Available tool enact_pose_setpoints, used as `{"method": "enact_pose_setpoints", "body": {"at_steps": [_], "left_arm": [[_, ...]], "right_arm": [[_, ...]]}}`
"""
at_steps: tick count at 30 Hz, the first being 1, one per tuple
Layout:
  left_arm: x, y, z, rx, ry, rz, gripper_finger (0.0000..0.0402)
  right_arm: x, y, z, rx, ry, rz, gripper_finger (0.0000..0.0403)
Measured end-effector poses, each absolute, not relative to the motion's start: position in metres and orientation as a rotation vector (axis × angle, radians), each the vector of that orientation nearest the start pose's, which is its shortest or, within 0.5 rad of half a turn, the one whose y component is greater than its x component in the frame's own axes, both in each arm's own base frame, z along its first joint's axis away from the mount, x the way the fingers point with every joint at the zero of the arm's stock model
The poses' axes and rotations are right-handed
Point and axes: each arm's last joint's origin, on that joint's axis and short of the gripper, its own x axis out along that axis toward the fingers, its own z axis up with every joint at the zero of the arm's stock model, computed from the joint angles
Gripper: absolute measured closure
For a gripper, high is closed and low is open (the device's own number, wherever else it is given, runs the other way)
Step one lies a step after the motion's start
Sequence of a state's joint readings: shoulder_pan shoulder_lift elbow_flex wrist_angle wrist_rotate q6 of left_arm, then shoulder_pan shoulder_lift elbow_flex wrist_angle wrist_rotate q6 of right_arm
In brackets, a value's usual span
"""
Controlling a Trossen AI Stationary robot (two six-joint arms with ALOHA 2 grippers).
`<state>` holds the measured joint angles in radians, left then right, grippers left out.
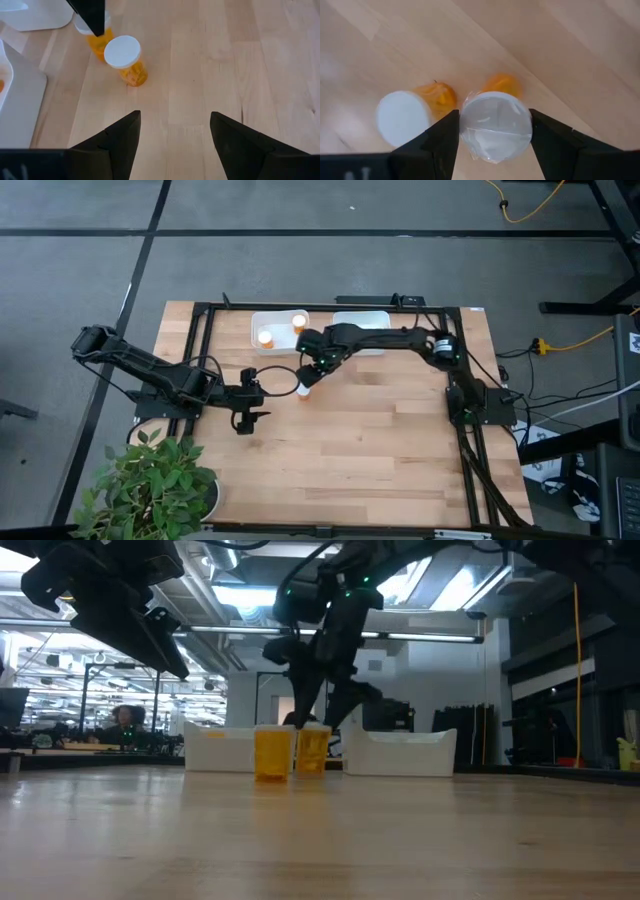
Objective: Pick and place medicine bottles into bin by pill shape (circle, oval)
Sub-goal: Prepare the orange pill bottle
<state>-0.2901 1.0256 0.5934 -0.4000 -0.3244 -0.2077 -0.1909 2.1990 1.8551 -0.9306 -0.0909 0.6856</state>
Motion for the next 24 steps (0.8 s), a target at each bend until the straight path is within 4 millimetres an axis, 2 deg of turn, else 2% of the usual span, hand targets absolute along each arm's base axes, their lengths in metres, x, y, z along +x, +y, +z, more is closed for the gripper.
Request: {"method": "enact_pose_setpoints", "body": {"at_steps": [10,17,24], "left_arm": [[0.1893,-0.0469,0.2107,0.055,0.784,0.114,0.017],[0.1891,-0.0469,0.2106,0.056,0.785,0.114,0.017],[0.1891,-0.0468,0.2106,0.056,0.786,0.114,0.017]], "right_arm": [[0.4485,-0.0841,0.1962,0.776,1.217,-0.524,0.0184],[0.4494,-0.0843,0.1964,0.758,1.211,-0.507,0.0159],[0.451,-0.0855,0.1969,0.744,1.196,-0.491,0.0154]]}}
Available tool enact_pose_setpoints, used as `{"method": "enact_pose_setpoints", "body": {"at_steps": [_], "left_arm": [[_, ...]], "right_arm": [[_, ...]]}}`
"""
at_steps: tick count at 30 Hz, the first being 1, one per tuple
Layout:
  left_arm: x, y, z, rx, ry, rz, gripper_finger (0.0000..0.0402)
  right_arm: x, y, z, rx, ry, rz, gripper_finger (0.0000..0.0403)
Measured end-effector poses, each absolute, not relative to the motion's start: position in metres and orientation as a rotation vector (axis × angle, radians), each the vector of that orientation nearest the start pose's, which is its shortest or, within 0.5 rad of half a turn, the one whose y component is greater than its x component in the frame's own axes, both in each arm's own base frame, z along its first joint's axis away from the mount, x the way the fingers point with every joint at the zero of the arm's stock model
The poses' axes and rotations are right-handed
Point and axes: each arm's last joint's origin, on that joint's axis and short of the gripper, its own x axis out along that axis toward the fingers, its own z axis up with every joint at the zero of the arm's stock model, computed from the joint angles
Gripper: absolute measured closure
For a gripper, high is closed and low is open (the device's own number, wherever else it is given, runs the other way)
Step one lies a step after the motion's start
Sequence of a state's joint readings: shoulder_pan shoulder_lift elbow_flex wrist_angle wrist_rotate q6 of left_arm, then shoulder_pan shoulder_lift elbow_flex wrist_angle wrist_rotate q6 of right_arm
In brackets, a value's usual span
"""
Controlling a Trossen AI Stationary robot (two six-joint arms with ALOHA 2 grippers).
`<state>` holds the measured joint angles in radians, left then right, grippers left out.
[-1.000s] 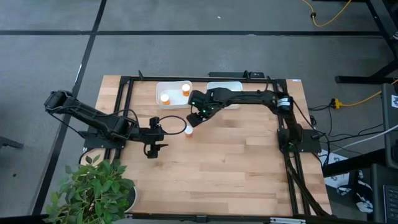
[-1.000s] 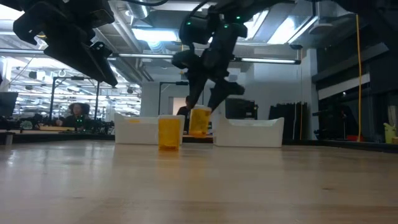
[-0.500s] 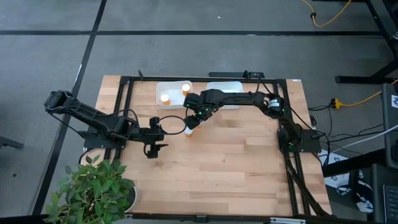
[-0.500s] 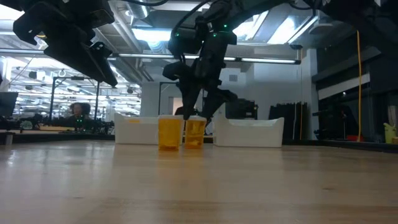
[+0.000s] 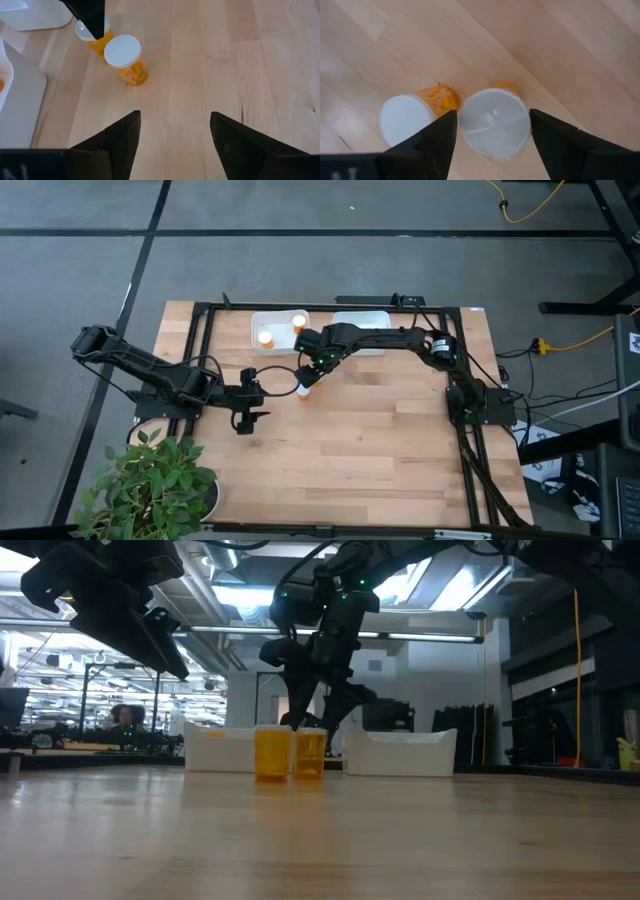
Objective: Pick and place medicine bottles into bin by pill shape (circle, oval)
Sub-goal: Prepare the orange pill bottle, then put the orange pill bottle into the left white bin
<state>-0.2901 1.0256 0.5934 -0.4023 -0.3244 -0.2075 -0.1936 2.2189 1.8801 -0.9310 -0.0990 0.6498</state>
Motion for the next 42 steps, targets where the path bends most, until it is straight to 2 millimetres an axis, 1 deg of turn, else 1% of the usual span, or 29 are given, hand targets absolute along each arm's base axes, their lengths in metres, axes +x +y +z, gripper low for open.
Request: {"method": "enact_pose_setpoints", "body": {"at_steps": [5,12,16,19,21,24,27,30,32,33,35,36,39,42], "left_arm": [[0.189,-0.047,0.211,0.056,0.786,0.114,0.017],[0.189,-0.047,0.211,0.056,0.786,0.114,0.017],[0.189,-0.047,0.211,0.056,0.786,0.114,0.017],[0.189,-0.047,0.211,0.056,0.786,0.114,0.017],[0.189,-0.047,0.211,0.056,0.786,0.114,0.017],[0.189,-0.047,0.211,0.056,0.786,0.114,0.017],[0.189,-0.047,0.211,0.056,0.785,0.114,0.017],[0.189,-0.047,0.211,0.056,0.785,0.114,0.017],[0.189,-0.047,0.211,0.055,0.783,0.114,0.017],[0.189,-0.047,0.211,0.054,0.782,0.114,0.017],[0.19,-0.047,0.211,0.052,0.777,0.113,0.017],[0.19,-0.047,0.211,0.05,0.776,0.114,0.017],[0.19,-0.047,0.212,0.023,0.77,0.124,0.017],[0.19,-0.047,0.212,0.007,0.769,0.13,0.017]], "right_arm": [[0.452,-0.087,0.197,0.75,1.182,-0.484,0.0153],[0.45,-0.098,0.199,0.767,1.163,-0.498,0.0122],[0.449,-0.106,0.204,0.818,1.158,-0.475,0.0117],[0.449,-0.116,0.216,0.876,1.135,-0.444,0.0117],[0.448,-0.121,0.227,0.871,1.133,-0.442,0.0117],[0.448,-0.122,0.249,0.786,1.128,-0.391,0.0117],[0.441,-0.12,0.275,0.66,1.181,-0.331,0.0117],[0.426,-0.117,0.302,0.517,1.261,-0.344,0.0117],[0.414,-0.113,0.318,0.42,1.314,-0.447,0.0117],[0.408,-0.109,0.325,0.336,1.326,-0.512,0.0117],[0.397,-0.097,0.335,0.178,1.321,-0.613,0.0117],[0.39,-0.09,0.342,0.143,1.31,-0.627,0.0117],[0.361,-0.071,0.365,0.125,1.268,-0.587,0.0117],[0.325,-0.058,0.381,0.127,1.191,-0.591,0.0117]]}}
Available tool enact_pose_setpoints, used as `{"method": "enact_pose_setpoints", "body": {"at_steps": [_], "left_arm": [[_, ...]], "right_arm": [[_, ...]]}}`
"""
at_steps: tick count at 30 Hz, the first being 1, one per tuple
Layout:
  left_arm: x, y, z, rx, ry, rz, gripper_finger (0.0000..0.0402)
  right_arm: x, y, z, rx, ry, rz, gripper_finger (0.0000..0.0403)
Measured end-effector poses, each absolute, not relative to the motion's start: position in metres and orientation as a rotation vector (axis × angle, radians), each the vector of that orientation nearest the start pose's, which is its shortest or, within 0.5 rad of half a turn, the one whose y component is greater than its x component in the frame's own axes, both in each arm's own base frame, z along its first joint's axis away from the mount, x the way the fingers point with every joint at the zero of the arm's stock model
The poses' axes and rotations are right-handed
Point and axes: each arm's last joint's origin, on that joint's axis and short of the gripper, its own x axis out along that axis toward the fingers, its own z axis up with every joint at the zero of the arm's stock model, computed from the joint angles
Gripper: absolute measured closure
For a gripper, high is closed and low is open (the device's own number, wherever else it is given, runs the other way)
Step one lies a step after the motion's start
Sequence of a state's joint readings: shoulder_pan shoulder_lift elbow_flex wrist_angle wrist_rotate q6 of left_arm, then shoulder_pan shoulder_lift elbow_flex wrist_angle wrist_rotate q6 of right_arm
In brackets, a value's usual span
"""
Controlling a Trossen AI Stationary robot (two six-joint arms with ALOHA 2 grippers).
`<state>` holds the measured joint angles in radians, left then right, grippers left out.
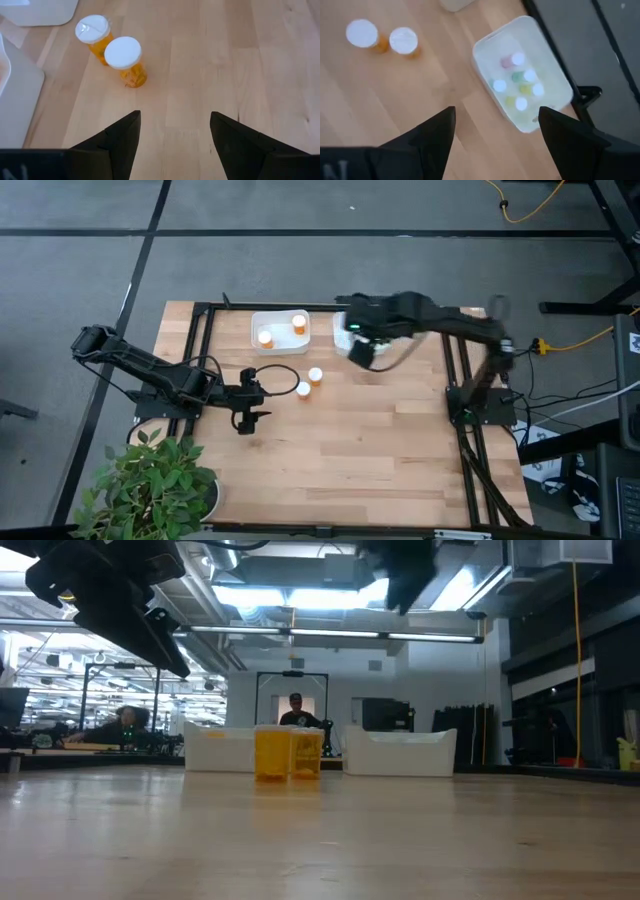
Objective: Pick and place medicine bottles into bin by pill shape (circle, oval)
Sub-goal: Put the orange pill bottle into the left white bin
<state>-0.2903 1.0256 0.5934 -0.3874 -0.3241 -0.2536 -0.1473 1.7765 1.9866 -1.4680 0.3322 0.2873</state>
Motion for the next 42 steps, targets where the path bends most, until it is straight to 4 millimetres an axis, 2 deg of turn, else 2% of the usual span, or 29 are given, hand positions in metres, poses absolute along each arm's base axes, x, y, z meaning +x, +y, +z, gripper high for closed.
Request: {"method": "enact_pose_setpoints", "body": {"at_steps": [3,5,9,13,18,24,29,33,36,42], "left_arm": [[0.191,-0.047,0.212,-0.002,0.761,0.132,0.017],[0.192,-0.048,0.213,-0.008,0.745,0.131,0.017],[0.195,-0.048,0.216,-0.026,0.701,0.128,0.017],[0.199,-0.045,0.22,-0.05,0.654,0.141,0.017],[0.206,-0.038,0.227,-0.158,0.555,0.187,0.017],[0.213,-0.034,0.237,-0.237,0.437,0.189,0.017],[0.216,-0.028,0.243,-0.262,0.373,0.205,0.017],[0.218,-0.026,0.246,-0.281,0.331,0.212,0.017],[0.219,-0.024,0.248,-0.308,0.308,0.218,0.017],[0.22,-0.024,0.25,-0.314,0.286,0.215,0.017]], "right_arm": [[0.283,-0.049,0.384,0.178,1.059,-0.625,0.0117],[0.256,-0.042,0.377,0.24,0.948,-0.572,0.0117],[0.213,-0.029,0.348,0.344,0.72,-0.36,0.0117],[0.181,-0.021,0.318,0.387,0.468,-0.194,0.0117],[0.154,-0.017,0.285,0.329,0.227,-0.107,0.0117],[0.124,-0.015,0.253,0.281,0.096,-0.096,0.0117],[0.102,-0.016,0.229,0.221,0.015,-0.234,0.0117],[0.093,-0.017,0.209,0.203,-0.027,-0.308,0.0117],[0.087,-0.016,0.204,0.2,-0.048,-0.307,0.0117],[0.083,-0.017,0.193,0.187,0.051,-0.351,0.0117]]}}
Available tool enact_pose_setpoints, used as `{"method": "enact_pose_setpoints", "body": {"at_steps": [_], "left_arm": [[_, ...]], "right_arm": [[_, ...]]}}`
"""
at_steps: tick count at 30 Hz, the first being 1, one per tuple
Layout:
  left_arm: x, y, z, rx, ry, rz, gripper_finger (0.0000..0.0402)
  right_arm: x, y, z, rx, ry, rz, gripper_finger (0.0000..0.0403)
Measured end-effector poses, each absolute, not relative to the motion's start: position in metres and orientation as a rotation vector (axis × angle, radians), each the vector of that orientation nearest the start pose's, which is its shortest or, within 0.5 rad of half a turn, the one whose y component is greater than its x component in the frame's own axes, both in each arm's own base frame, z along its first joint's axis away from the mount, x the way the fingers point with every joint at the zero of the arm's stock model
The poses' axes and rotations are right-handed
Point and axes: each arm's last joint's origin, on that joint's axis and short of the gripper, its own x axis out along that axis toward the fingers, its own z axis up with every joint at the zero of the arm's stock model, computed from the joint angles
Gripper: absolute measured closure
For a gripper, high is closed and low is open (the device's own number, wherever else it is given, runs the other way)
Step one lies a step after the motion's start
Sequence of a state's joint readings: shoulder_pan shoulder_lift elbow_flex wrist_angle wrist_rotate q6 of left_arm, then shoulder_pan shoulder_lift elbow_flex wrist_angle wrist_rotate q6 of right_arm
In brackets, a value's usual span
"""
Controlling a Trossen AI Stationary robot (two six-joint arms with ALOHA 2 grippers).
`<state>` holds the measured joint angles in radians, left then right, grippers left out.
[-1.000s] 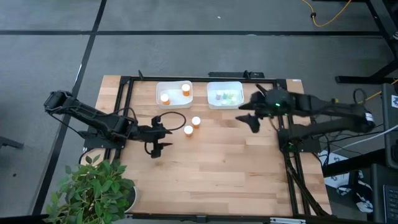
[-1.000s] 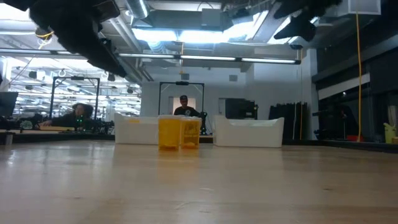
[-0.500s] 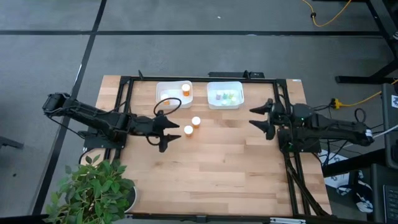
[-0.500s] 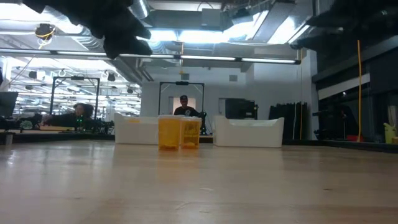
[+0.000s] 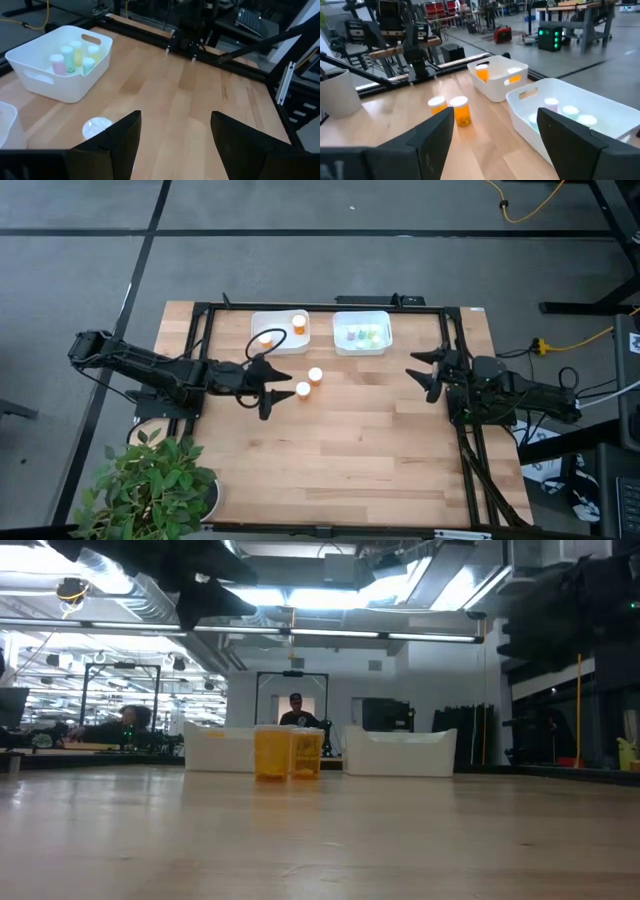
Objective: Pick and place medicine bottles into bin by pill shape (circle, oval)
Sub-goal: Put the orange pill bottle into the left white bin
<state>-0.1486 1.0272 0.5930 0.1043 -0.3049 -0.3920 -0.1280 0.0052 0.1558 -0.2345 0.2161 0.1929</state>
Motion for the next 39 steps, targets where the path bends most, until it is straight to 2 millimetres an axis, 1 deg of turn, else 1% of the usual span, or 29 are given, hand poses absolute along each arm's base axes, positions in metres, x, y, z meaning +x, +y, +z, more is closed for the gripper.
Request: {"method": "enact_pose_setpoints", "body": {"at_steps": [3,9,13,15,19,24,27,31,35,39], "left_arm": [[0.221,-0.024,0.252,-0.32,0.266,0.212,0.017],[0.223,-0.021,0.259,-0.338,0.192,0.219,0.017],[0.224,-0.019,0.262,-0.345,0.153,0.235,0.017],[0.224,-0.017,0.262,-0.346,0.145,0.24,0.017],[0.224,-0.017,0.262,-0.348,0.144,0.245,0.017],[0.225,-0.017,0.265,-0.378,0.116,0.24,0.017],[0.227,-0.017,0.268,-0.388,0.072,0.23,0.017],[0.234,-0.019,0.267,-0.398,0.043,0.198,0.017],[0.242,-0.021,0.26,-0.399,0.068,0.151,0.017],[0.249,-0.022,0.255,-0.412,0.064,0.143,0.017]], "right_arm": [[0.083,-0.017,0.191,0.187,0.074,-0.354,0.0117],[0.083,-0.017,0.192,0.1,0.074,-0.341,0.0117],[0.083,-0.017,0.191,0.086,0.083,-0.341,0.0117],[0.085,-0.017,0.188,0.073,0.072,-0.332,0.0117],[0.093,-0.017,0.173,0.072,0.022,-0.293,0.0117],[0.093,-0.018,0.174,0.019,0.003,-0.305,0.0117],[0.093,-0.02,0.173,-0.008,0.015,-0.348,0.0117],[0.092,-0.023,0.173,-0.054,0.026,-0.367,0.0117],[0.092,-0.023,0.172,-0.097,0.039,-0.322,0.0117],[0.092,-0.024,0.172,-0.135,0.047,-0.322,0.0117]]}}
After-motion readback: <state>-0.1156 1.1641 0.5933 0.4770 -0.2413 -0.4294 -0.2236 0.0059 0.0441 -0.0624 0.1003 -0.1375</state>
